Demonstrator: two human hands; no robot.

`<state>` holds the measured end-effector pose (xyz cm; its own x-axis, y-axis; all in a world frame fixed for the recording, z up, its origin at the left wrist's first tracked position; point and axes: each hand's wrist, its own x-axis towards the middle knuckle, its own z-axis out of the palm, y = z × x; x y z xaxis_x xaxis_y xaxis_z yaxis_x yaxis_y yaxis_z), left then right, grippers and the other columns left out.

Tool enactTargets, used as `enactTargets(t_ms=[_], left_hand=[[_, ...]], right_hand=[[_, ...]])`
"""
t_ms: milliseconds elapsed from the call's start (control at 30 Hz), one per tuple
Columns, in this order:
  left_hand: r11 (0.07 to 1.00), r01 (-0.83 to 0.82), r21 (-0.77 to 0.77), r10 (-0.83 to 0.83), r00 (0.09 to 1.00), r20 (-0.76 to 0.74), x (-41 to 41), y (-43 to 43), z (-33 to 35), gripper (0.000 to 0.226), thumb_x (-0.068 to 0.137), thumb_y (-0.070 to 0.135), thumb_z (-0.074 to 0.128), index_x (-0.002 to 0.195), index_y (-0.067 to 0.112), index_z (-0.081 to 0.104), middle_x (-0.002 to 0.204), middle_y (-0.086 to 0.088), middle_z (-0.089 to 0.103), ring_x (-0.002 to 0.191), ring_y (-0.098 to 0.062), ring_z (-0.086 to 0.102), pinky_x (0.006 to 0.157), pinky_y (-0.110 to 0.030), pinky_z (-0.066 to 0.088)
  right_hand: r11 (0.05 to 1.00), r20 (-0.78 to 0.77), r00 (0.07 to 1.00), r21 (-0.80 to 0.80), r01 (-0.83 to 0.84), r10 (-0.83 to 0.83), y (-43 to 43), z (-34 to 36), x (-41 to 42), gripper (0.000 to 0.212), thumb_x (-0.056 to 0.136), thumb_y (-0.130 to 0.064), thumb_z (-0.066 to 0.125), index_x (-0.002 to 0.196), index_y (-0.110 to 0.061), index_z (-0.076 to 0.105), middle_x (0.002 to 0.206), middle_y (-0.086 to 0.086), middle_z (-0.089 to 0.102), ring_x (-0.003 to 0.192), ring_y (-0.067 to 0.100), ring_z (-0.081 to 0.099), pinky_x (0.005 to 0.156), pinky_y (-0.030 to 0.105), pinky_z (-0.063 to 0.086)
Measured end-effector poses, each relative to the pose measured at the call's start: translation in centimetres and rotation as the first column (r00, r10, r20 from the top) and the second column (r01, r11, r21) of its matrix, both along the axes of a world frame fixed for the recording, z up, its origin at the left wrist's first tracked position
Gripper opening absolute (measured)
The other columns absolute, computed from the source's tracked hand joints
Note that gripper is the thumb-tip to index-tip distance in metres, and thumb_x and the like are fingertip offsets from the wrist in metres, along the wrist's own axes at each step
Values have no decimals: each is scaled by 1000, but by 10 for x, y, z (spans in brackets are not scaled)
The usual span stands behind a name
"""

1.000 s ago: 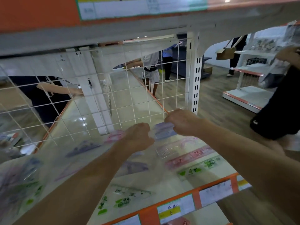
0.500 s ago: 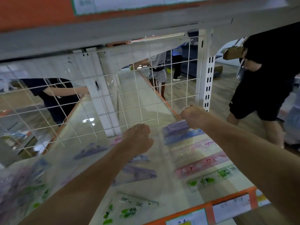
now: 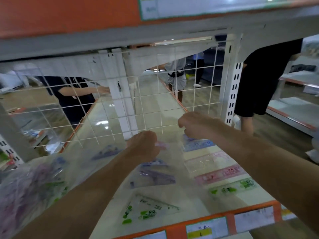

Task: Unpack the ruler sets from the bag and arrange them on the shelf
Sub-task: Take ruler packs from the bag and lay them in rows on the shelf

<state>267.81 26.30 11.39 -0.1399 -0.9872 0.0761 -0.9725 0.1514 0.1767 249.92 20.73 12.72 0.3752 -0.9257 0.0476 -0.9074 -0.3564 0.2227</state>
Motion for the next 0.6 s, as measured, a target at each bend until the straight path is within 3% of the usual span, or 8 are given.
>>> enactTargets(t_ms=[267, 400, 500, 600], left_hand=[[987, -159, -8, 158, 983, -90, 67, 41, 13, 29, 88, 28, 57, 116, 23, 59, 118, -2, 60, 109, -22, 57, 92, -29, 44], [974, -221, -44, 218, 973, -75, 103, 64, 13, 31, 89, 27, 56, 119, 21, 58, 121, -3, 58, 113, -21, 54, 94, -28, 41], [957, -288, -39, 286, 957, -51, 131, 82, 9, 33, 89, 27, 55, 122, 22, 57, 122, -1, 57, 114, -20, 54, 92, -27, 41], [934, -358, -1, 358, 932, -53, 158, 97, 5, 33, 90, 29, 55, 123, 24, 57, 122, 2, 58, 112, -18, 55, 94, -27, 43]], right_hand=[[974, 36, 974, -8, -224, 225, 38, 12, 91, 22, 91, -19, 52, 108, -15, 66, 108, 7, 65, 97, 27, 62, 79, 32, 49], [935, 90, 932, 17, -354, 351, 60, 12, 136, 15, 90, -18, 49, 98, -13, 61, 105, 5, 64, 94, 24, 59, 71, 30, 42], [892, 113, 887, 16, -452, 447, 78, 8, 170, 25, 92, -19, 46, 108, -18, 65, 109, 5, 64, 102, 26, 59, 77, 30, 44], [843, 131, 839, 37, -537, 528, 89, 2, 200, 26, 93, -20, 47, 111, -20, 66, 109, 2, 65, 103, 24, 59, 74, 29, 40]])
